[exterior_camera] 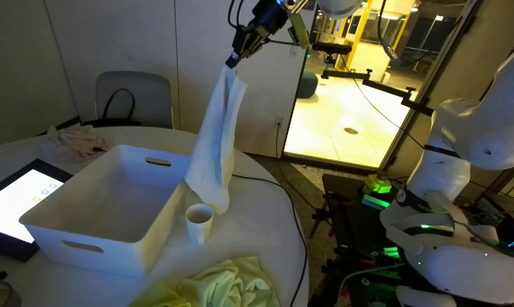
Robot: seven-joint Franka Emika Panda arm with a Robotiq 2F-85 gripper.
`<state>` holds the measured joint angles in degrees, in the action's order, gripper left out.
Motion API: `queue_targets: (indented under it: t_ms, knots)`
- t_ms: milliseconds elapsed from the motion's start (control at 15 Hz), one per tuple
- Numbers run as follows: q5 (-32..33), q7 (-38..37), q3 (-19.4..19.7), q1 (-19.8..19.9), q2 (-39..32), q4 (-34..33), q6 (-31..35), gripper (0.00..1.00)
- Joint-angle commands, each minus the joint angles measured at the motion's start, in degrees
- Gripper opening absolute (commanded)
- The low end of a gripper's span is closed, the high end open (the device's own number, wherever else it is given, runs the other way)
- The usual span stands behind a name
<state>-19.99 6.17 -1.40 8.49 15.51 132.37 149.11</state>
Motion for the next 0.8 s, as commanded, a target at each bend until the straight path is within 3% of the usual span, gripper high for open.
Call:
queue_targets:
  t_ms: [0, 333, 733]
  knots:
    - [4.92, -10.93, 0.95, -1.06, 3.52, -1.41, -0.10, 0.01]
    - [10.72, -23.54, -0.26, 0.59, 4.49, -4.23, 1.62, 0.01]
    - [12.93, -29.20, -0.48, 0.35, 2.55, -8.22, 0.20, 0.01]
